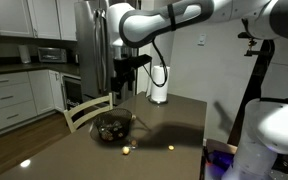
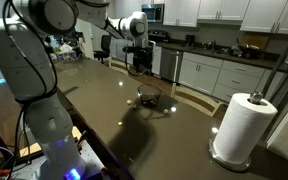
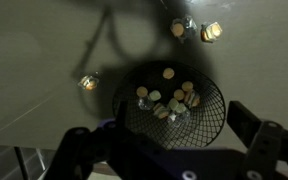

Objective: Pick an object from the basket and put it on the table

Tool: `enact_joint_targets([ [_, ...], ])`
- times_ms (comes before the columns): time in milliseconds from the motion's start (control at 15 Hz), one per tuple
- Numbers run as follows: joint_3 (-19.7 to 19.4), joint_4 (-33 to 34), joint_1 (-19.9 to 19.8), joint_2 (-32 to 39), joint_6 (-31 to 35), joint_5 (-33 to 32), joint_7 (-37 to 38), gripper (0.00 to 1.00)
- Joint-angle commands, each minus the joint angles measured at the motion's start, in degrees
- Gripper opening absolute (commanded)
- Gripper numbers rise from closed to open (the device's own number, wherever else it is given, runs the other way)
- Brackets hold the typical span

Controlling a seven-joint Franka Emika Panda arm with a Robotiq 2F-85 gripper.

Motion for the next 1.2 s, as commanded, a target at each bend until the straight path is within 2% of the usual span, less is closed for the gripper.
enact_joint_targets([
  [0,-2.0,11.9,1.4,10.8,-6.7,1.5,-4.8,1.00],
  [333,-4.3,20.8,1.2,20.4,-13.5,3.0,-8.1,1.00],
  [467,-5.0,21.4,0.8,22.4,-13.4,4.0,-9.3,1.00],
  [600,-5.5,19.1,0.9,22.6,-10.3,4.6,-9.8,1.00],
  [933,-6.1,18.6,1.7,22.9,-10.7,3.6,-8.2,1.00],
  [1133,-5.6,17.3,1.7,23.5,-5.2,4.0,-9.8,1.00],
])
